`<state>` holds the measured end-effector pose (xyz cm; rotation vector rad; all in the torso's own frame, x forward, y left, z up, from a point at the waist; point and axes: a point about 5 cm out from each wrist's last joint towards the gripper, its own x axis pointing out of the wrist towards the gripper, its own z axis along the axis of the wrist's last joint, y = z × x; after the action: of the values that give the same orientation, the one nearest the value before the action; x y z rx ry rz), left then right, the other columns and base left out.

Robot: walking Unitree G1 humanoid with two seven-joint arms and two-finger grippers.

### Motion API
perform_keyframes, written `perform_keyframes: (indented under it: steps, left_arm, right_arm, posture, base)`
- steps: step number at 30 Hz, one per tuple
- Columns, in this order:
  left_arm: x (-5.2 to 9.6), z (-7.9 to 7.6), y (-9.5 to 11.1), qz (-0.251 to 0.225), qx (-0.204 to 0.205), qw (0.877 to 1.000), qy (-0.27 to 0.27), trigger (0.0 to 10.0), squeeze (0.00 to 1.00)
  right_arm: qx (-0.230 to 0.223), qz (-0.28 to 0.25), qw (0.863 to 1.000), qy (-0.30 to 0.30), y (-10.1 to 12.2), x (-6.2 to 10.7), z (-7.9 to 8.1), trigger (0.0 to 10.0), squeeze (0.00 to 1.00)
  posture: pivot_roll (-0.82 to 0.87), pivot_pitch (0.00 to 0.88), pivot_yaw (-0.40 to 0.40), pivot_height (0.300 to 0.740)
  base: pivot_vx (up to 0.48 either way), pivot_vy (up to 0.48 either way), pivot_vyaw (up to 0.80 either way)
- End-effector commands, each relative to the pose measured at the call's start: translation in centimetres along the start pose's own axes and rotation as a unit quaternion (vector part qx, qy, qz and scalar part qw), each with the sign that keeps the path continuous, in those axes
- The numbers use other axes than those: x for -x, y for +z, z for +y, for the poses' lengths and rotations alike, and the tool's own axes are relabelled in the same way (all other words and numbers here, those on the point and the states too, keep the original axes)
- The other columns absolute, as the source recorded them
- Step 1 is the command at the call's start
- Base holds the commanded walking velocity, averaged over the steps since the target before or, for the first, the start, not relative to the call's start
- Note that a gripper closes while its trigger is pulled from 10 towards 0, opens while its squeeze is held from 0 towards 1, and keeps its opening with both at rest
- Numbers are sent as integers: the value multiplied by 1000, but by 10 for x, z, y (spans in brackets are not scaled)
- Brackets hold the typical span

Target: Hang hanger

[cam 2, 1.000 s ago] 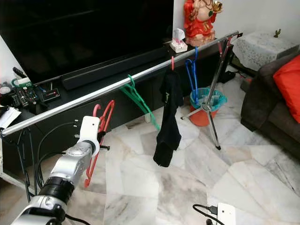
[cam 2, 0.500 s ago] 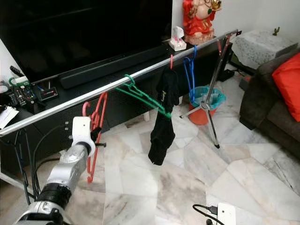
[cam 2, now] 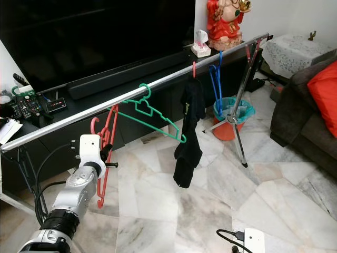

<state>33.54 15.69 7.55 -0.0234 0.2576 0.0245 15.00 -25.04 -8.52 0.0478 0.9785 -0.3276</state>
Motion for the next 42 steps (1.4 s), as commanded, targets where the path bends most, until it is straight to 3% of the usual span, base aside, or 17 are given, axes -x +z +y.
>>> perform_keyframes:
  steps: [1,17,29,35,42]
  left_arm:
    - [-1,1,5,-12,9,1000,4,10000,0]
    - [-2,0,6,-14,-3,1000,4,10000,0]
    - [-2,-5,9,-16,-8,1000,-13,10000,0]
    - [-4,-11,10,6,-32,999,-35,10000,0]
    - [-2,-20,-5,63,-71,993,-64,10000,0]
  right_arm:
    - [-8,0,1000,-1,0,0,1,10000,0]
    - [-6,0,1000,0,0,0,1,10000,0]
    - [-6,0,1000,1,0,0,1,10000,0]
    - [-5,0,1000,2,0,0,1,10000,0]
    - [-6,1,1000,2,0,0,2,10000,0]
  posture:
    - [-54,0,82,740]
    - [-54,0,81,740]
    - [-55,0,82,740]
    - [-58,0,85,740]
    - [-56,0,86,740]
  base:
    - [337,0,0]
    - [328,0,0]
    - [0,0,0]
    - [0,0,0]
    - [0,0,0]
